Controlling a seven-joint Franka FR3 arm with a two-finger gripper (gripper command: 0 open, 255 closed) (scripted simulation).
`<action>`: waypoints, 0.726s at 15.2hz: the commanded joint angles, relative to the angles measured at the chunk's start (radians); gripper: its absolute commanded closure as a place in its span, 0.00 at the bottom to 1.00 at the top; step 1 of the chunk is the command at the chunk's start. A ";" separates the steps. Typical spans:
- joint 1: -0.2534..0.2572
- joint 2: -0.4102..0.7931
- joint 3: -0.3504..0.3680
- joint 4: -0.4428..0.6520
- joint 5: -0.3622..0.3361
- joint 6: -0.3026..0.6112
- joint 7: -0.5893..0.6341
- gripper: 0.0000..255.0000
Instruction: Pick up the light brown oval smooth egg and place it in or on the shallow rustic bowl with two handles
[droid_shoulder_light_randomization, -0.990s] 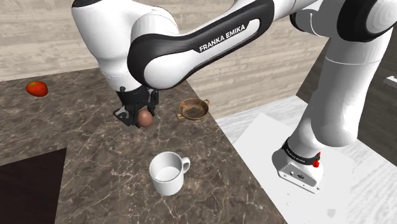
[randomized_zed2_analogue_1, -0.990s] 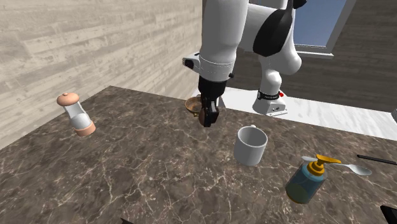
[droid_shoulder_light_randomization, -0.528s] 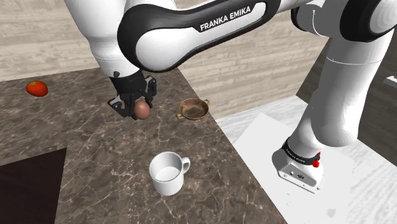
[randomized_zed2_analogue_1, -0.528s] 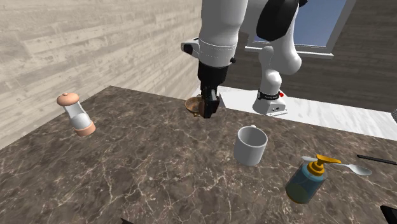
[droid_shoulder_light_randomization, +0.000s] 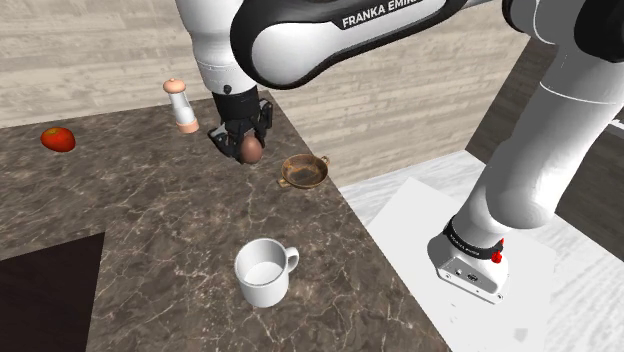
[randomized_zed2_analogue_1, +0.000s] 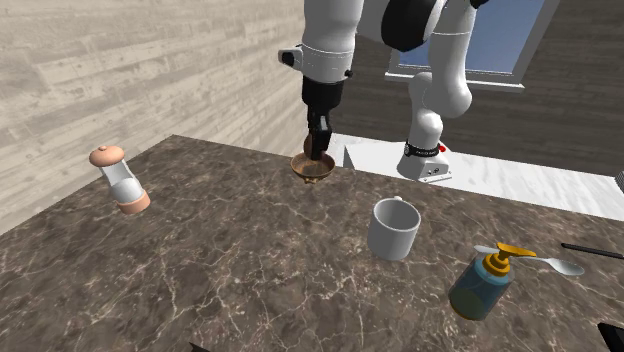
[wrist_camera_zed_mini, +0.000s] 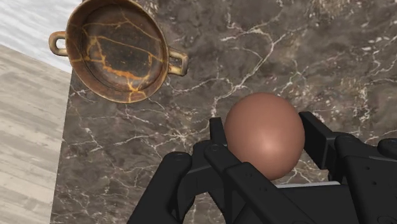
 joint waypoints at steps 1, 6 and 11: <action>-0.034 -0.060 -0.021 -0.066 0.033 0.026 -0.060 1.00; -0.095 -0.170 -0.089 -0.183 0.086 0.069 -0.203 1.00; -0.145 -0.250 -0.166 -0.269 0.114 0.101 -0.340 1.00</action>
